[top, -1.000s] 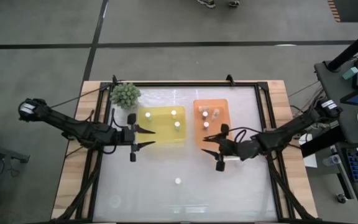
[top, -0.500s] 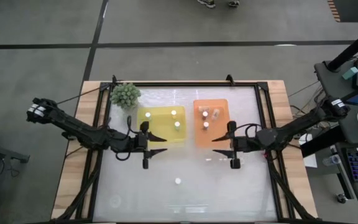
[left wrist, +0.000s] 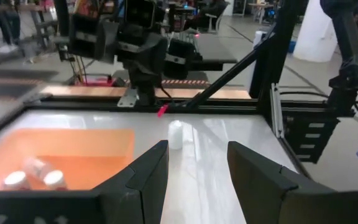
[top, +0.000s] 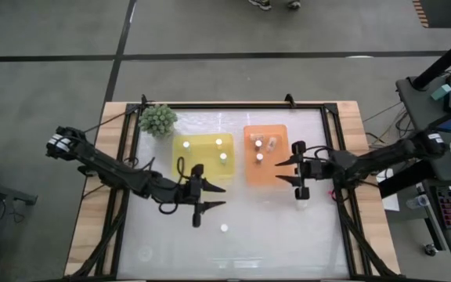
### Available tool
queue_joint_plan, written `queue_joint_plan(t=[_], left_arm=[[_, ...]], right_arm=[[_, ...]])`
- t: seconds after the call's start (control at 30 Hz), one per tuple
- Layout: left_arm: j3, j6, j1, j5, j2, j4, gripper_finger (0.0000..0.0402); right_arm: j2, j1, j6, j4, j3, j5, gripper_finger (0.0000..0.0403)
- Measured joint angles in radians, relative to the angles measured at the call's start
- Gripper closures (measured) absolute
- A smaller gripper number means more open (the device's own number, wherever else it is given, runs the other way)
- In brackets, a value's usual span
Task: Pick and place medicine bottles into bin by pill shape (circle, oval)
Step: Put the yellow pill bottle into the yellow bin
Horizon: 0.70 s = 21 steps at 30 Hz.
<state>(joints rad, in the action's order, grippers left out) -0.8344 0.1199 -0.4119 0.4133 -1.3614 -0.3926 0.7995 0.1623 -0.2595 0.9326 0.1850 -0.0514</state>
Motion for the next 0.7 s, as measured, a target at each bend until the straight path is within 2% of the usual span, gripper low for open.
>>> queue_joint_plan(t=[0.13,0.33,0.57,0.7], left_arm=[[-0.084,0.085,-0.005,0.004,-0.054,0.119,0.0252],[-0.259,0.204,-0.016,0.004,-0.146,0.395,0.0252],[-0.505,0.319,-0.045,-0.060,-0.260,0.738,0.0252],[-0.595,0.360,-0.071,-0.087,-0.321,0.850,0.0252]], right_arm=[[-0.062,-0.002,-0.003,-0.002,-0.013,0.026,0.0248],[-0.124,-0.002,-0.003,-0.033,-0.013,0.026,0.0248],[-0.138,-0.002,-0.015,-0.042,-0.013,0.026,0.0248],[-0.137,-0.002,-0.021,-0.041,-0.013,0.025,0.0248]])
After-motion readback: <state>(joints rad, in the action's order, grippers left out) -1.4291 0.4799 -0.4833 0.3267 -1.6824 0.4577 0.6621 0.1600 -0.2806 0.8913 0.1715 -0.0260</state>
